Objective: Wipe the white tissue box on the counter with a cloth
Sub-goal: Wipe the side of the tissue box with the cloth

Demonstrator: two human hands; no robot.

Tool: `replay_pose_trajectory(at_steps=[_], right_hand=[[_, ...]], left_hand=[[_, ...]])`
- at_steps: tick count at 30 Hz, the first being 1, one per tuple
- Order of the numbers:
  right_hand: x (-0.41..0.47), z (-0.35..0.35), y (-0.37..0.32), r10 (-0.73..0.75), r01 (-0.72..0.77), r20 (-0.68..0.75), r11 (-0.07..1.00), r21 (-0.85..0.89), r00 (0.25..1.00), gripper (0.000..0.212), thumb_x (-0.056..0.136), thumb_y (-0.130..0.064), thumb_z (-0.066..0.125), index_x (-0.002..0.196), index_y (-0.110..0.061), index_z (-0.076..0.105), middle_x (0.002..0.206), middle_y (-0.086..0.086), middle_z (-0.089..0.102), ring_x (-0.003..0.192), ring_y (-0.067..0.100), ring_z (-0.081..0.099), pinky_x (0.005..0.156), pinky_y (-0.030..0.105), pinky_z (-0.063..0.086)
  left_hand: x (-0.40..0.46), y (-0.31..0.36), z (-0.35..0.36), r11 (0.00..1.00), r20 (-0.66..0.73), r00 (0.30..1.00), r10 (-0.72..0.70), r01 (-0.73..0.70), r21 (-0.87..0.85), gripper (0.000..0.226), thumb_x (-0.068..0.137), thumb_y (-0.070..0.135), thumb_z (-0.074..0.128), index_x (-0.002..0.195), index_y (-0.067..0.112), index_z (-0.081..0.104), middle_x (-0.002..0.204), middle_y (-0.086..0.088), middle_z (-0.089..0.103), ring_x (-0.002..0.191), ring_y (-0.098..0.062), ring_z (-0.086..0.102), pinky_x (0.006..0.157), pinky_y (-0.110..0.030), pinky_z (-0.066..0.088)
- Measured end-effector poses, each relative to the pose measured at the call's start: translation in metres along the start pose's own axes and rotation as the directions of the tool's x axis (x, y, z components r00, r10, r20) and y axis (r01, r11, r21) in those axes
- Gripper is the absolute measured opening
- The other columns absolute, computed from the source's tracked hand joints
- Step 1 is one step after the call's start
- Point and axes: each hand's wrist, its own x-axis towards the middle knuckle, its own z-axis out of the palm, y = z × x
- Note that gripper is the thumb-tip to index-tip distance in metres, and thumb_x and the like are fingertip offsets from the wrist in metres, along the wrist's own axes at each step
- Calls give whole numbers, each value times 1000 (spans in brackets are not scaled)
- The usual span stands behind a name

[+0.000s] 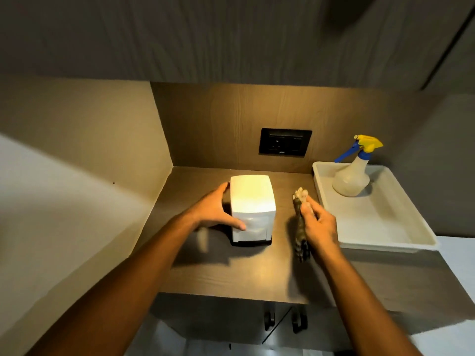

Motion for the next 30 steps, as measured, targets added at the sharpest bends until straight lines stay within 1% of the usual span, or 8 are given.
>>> replay_pose_trajectory(at_steps=[2,4,7,11,16,21,26,30], right_hand=[[-14,-1,16,66,-66,-18,998,-3,998,40,96,-27,49,135,-22,49,139,6,52,123,24,50,103,40,42],[-21,6,25,115,-115,-11,992,50,993,40,96,-27,50,135,-21,49,138,6,54,120,22,51,100,36,43],[-27,19,33,122,-119,-5,979,166,993,38,95,-21,53,133,-16,53,134,3,58,115,13,53,97,25,42],[-37,27,47,175,-163,-19,946,281,984,37,94,-20,54,131,-16,55,129,-1,61,115,13,56,95,23,43],[-57,14,81,313,-272,-64,894,356,948,39,94,-23,54,132,-21,53,128,-2,59,109,11,53,88,23,43],[-58,44,59,197,-169,-65,939,300,978,39,94,-33,53,132,-34,50,118,-14,55,110,8,54,89,26,49],[-49,64,32,152,-131,-23,916,379,988,38,96,-27,51,134,-23,50,123,-4,54,109,5,53,71,2,43],[-46,62,34,111,-87,-40,920,382,993,37,96,-25,51,132,-27,53,125,-6,55,108,1,52,74,0,40]], left_hand=[[-2,16,-13,999,-50,999,-9,7,-37,154,35,76,91,163,32,18,171,-1,25,154,-27,29,123,-52,31],[-3,41,-13,998,-93,995,27,-33,-61,134,57,76,84,164,33,16,173,1,15,156,-26,22,124,-53,26],[3,73,10,977,-171,983,71,-34,212,93,94,66,57,166,25,14,175,1,8,160,-23,10,125,-49,16],[12,77,36,851,-238,971,9,118,513,81,105,63,28,165,12,11,175,-9,4,161,-30,-3,127,-51,0],[16,71,45,791,-84,995,59,5,612,76,108,56,26,166,12,6,175,-7,1,161,-26,-5,127,-42,1],[22,59,14,749,2,994,110,-84,658,76,106,57,24,166,15,4,175,-4,-1,161,-22,-5,125,-38,-3],[22,60,16,738,21,993,112,-97,667,73,107,53,25,165,15,2,175,-3,-3,161,-21,-6,125,-39,-2],[21,63,18,730,23,993,112,-98,677,73,108,53,25,165,15,2,175,-4,-2,161,-22,-6,125,-39,-2]])
